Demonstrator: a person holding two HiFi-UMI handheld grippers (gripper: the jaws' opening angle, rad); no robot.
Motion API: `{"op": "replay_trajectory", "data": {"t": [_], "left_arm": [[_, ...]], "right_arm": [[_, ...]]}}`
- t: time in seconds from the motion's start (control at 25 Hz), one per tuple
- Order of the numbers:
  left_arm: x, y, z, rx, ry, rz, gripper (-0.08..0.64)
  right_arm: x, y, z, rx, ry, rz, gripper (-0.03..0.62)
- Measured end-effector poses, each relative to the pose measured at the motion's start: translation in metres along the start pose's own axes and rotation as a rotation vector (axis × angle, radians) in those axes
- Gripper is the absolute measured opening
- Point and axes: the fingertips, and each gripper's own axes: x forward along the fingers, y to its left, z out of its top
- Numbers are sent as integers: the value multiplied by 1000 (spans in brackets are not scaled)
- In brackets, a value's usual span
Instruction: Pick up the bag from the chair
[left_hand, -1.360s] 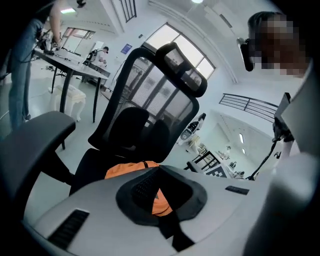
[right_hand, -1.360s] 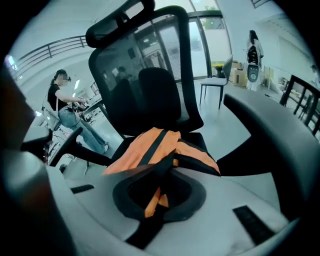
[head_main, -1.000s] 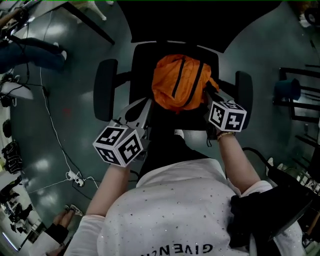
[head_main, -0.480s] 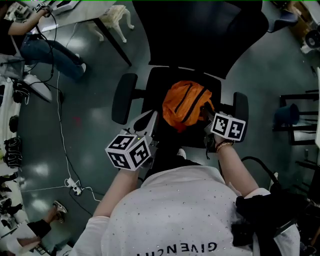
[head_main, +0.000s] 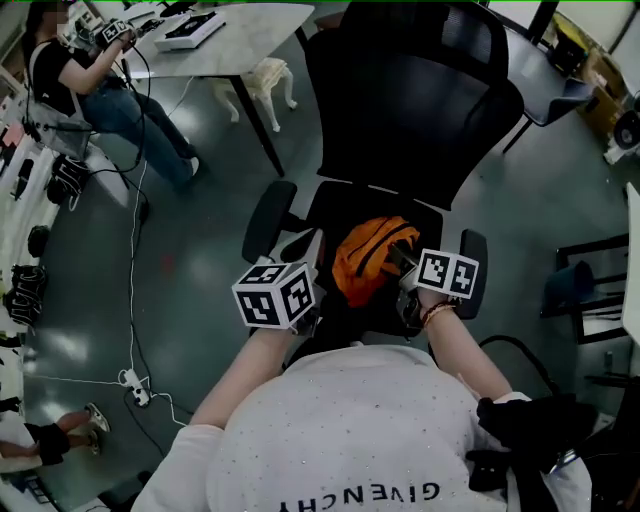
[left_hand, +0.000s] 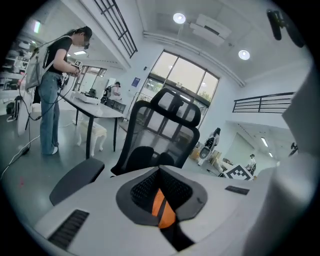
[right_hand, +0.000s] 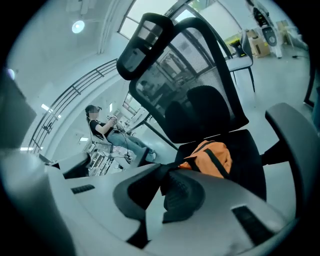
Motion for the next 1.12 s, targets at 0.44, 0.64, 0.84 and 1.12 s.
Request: {"op": "replay_trajectory", "data": {"t": [0.44, 0.64, 0.84, 1.12], "left_arm": [[-32, -17, 31, 22, -79, 1, 6], [-43, -27, 36, 55, -103, -2, 6], [-60, -32, 46, 62, -160, 10, 6], [-72, -38, 60, 57, -217, -15, 6]], "right_arm": [[-21, 38, 8, 32, -42, 136, 2], [-35, 63, 26, 40, -98, 221, 0], [-54, 110, 34, -100, -118, 289, 0], [-81, 169, 60, -210, -196, 410, 0]]}}
